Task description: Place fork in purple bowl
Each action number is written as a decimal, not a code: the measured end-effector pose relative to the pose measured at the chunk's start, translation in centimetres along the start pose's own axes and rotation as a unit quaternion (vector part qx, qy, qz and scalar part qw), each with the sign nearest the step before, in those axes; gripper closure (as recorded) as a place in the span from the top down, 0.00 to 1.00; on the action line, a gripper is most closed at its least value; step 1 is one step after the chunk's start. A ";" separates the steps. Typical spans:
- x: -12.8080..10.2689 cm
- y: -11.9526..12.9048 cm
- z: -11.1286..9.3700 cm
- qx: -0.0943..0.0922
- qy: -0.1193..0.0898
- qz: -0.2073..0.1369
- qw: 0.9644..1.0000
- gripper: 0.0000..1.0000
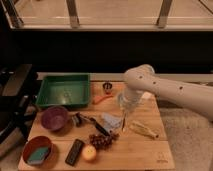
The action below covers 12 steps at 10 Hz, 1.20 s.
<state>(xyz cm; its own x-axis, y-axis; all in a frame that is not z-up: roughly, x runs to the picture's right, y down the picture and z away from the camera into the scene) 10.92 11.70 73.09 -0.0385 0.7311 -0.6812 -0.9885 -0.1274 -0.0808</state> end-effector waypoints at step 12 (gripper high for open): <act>-1.1 12.2 -6.7 -0.074 -0.039 -0.133 0.988 0.00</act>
<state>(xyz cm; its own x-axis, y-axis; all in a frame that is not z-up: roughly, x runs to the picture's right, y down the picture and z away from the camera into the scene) -0.12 4.88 68.00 0.2029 0.8012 -0.5630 -0.9331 -0.0162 -0.3593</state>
